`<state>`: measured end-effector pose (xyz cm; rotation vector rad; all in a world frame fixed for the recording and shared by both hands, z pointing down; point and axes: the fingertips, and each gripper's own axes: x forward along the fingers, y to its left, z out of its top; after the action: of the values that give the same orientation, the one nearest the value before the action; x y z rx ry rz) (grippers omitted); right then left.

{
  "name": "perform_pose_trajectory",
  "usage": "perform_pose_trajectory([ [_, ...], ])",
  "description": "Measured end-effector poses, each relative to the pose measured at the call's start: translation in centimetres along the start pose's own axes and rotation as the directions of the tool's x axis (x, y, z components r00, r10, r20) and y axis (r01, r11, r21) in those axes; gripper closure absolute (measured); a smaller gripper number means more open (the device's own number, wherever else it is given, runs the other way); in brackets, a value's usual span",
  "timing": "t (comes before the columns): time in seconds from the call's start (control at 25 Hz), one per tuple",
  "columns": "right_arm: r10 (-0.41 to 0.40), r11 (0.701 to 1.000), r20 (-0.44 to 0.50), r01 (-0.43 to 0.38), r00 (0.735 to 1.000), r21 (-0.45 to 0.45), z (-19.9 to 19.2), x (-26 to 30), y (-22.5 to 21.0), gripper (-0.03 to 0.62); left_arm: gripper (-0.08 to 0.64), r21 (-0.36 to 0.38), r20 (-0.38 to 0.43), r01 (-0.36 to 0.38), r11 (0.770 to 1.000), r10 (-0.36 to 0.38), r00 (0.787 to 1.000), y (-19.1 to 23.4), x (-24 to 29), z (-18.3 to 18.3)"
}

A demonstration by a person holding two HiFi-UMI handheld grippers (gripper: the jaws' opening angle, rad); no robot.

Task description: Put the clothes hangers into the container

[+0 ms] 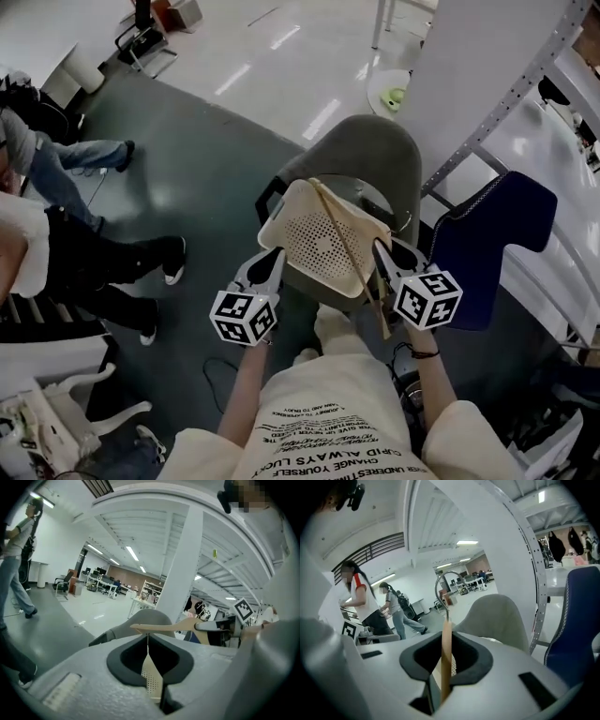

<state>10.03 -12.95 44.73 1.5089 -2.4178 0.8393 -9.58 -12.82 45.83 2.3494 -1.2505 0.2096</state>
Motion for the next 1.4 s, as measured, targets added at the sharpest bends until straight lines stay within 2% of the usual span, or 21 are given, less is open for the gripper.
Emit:
perform_pose_trajectory([
  [0.24, 0.059, 0.998, -0.110, -0.057, 0.992, 0.020, -1.3, 5.1, -2.7, 0.537, 0.534, -0.057, -0.086, -0.043, 0.997, 0.038, 0.996, 2.4, 4.4, -2.4],
  [0.68, 0.165, 0.985, -0.282, -0.144, 0.945, 0.094, -6.2, 12.0, -5.6, 0.538, 0.534, -0.156, -0.216, -0.075, 0.985, 0.040, 0.976, 3.8, 9.1, -7.8],
  [1.04, 0.193, 0.974, -0.355, -0.136, 0.915, 0.179, -10.1, 15.2, -7.3, 0.537, 0.534, -0.209, -0.285, -0.097, 0.973, 0.034, 0.958, 4.5, 11.5, -11.0],
  [1.4, 0.200, 0.950, -0.375, -0.086, 0.905, 0.299, -13.3, 17.6, -9.2, 0.537, 0.534, -0.251, -0.334, -0.087, 0.964, -0.002, 0.943, 4.3, 13.9, -13.5],
])
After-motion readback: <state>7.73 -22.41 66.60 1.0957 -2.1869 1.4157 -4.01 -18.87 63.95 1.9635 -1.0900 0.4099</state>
